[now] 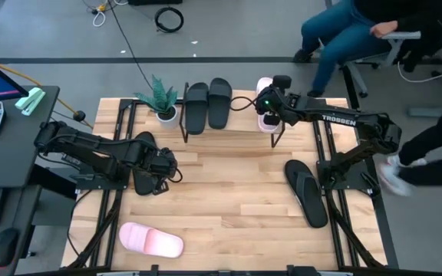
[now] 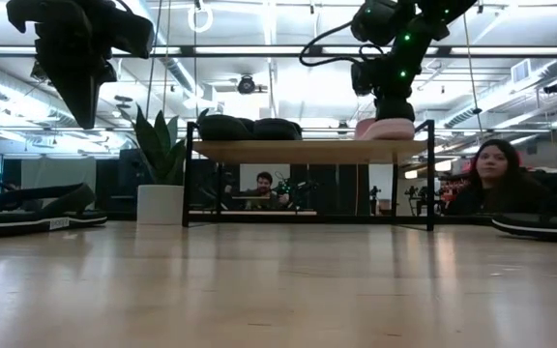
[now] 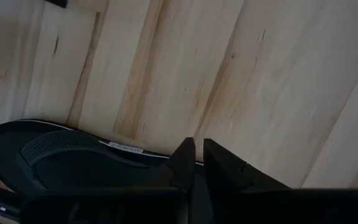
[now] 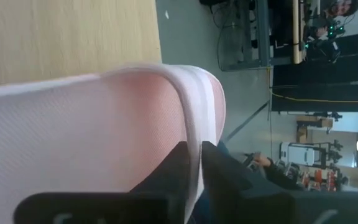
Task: Pick and place slides into the shelf
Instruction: Put the right pink slide on the shelf, then put the pink slide on the shelf
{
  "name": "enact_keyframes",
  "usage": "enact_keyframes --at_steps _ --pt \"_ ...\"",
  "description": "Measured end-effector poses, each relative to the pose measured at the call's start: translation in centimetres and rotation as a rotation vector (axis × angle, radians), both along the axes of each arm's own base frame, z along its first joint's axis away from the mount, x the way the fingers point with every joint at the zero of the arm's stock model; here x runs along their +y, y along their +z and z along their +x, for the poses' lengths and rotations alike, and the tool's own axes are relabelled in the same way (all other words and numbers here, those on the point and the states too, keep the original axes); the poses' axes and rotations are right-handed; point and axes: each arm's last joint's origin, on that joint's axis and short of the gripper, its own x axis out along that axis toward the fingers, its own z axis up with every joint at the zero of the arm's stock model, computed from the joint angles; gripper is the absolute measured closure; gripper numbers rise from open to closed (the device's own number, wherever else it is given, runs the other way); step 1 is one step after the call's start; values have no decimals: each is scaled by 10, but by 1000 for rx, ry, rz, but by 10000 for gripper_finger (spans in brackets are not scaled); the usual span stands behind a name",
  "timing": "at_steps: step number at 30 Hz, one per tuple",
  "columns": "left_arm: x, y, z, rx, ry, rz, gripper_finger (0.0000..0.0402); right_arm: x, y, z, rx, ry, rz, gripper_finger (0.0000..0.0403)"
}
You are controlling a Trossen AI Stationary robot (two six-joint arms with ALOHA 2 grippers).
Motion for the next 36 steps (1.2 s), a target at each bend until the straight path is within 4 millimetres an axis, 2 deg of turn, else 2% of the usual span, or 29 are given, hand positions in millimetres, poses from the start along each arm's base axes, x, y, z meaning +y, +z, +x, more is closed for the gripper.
enact_keyframes --at_steps 9,15,19,23,25,28,31,36 --pt "-1 1 5 -57 -1 -11 372 4 0 2 -67 -36 14 295" --pt "-2 2 8 -88 0 -17 370 32 10 2 -36 -4 -52 290" --pt "-2 2 8 -94 40 -28 364 63 27 1 -92 57 -103 297" --pt "-2 2 8 -101 94 -41 363 102 46 -6 -305 150 -43 300" --pt "-3 2 8 -102 98 -44 365 123 55 -10 -447 238 81 300" --pt "-9 2 7 -95 42 -37 370 156 64 -12 -646 407 387 302" --pt "-22 2 3 -91 -18 -40 375 192 66 -7 -731 557 631 306" --pt "-49 2 -6 -101 -15 -82 378 244 50 14 -717 728 722 311"
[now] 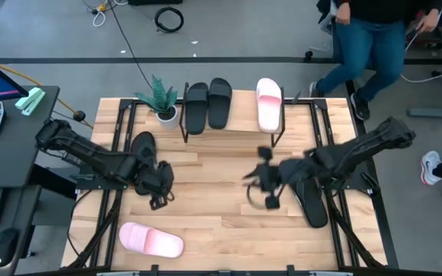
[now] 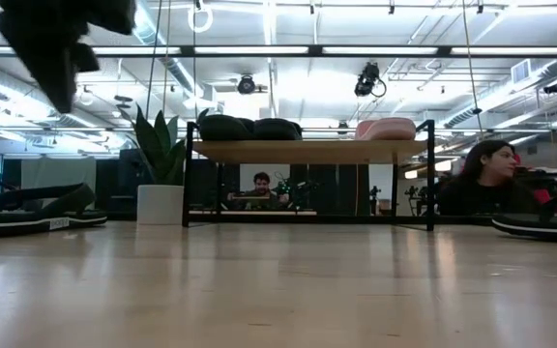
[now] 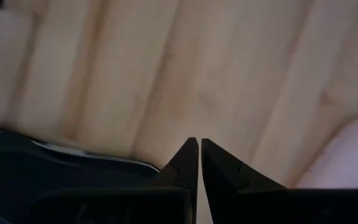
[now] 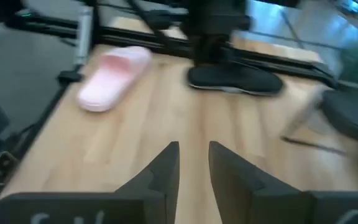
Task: Pick and place slides into the shelf
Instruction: Put the pink slide on the shelf
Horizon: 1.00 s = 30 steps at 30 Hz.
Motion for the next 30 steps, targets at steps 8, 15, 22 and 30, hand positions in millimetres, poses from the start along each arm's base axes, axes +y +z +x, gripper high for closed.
enact_keyframes --at_steps 8,15,22,30 --pt "-29 -1 -16 77 29 -166 369 39 -56 44 60 139 -165 312" --pt "-27 -1 -15 107 115 -231 367 39 -74 54 110 152 -225 312" --pt "-32 0 -15 183 358 -406 343 30 -56 48 53 158 -261 313" --pt "-56 0 -16 251 646 -588 315 10 -39 44 3 214 -455 313"
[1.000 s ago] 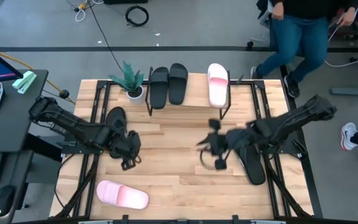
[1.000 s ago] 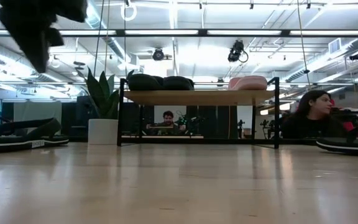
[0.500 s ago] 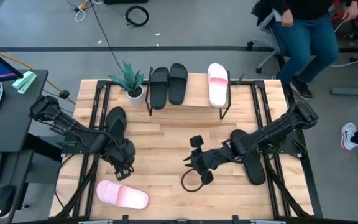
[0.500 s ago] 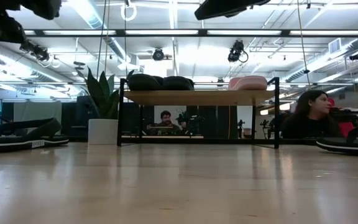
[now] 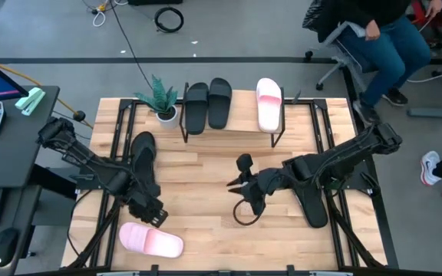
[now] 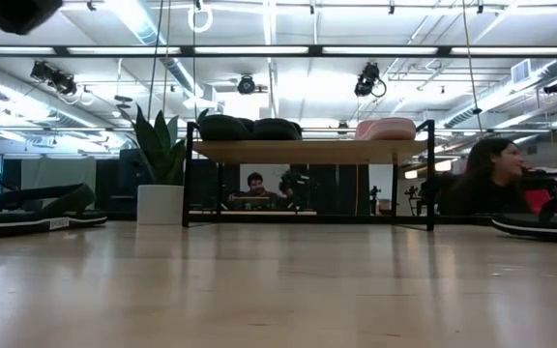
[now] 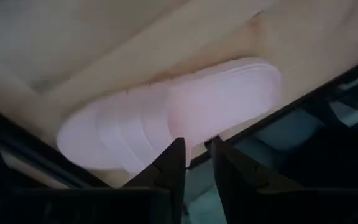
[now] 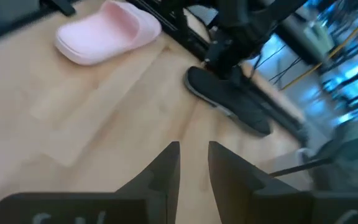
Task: Pick and place slides into the shelf
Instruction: Put the pink slide on the shelf
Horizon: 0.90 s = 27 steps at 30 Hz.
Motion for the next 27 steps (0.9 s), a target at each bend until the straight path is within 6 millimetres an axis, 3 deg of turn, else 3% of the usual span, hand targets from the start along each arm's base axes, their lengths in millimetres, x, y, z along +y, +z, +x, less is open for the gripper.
enact_keyframes --at_steps 7,14,22,27 --pt "-38 -24 5 189 114 -111 315 -28 10 1 -27 19 -184 313" --pt "-73 -54 30 191 130 -239 337 -57 14 4 -31 -63 -201 315" --pt "-75 -69 25 361 93 -225 395 -81 16 8 -50 -149 -132 316" --pt "-73 -71 21 398 103 -186 382 -87 15 8 -51 -207 -52 316"
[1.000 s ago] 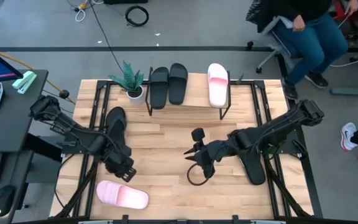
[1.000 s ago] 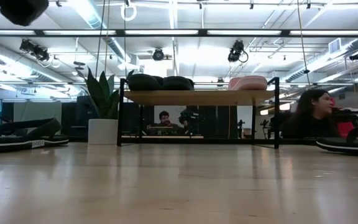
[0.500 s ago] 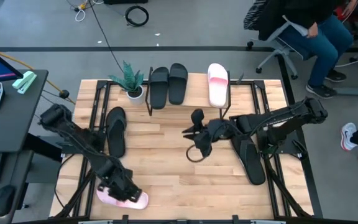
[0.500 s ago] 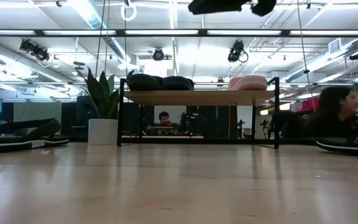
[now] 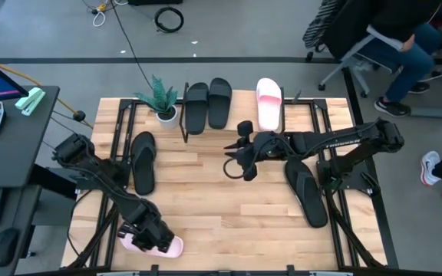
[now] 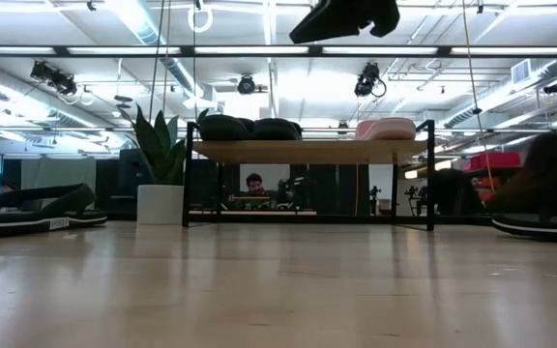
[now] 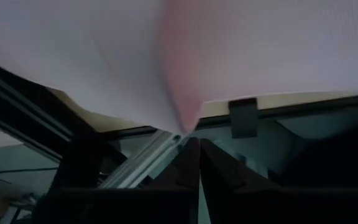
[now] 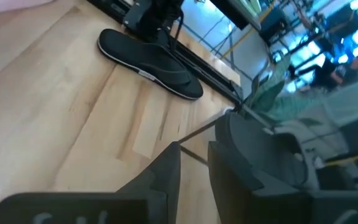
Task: Pick and place slides into the shelf
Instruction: Put the pink slide on the shelf
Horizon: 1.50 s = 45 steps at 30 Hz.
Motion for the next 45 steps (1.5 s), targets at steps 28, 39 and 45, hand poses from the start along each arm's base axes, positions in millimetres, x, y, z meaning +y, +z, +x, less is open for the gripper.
enact_keyframes --at_steps 28,39,45 --pt "17 -6 -11 -161 -384 199 314 1 -8 -5 48 -115 218 316" --pt "42 -6 0 -211 -565 255 269 1 -9 -5 70 -79 150 316" --pt "76 -7 20 -263 -611 406 284 1 -8 -5 71 -59 113 316"
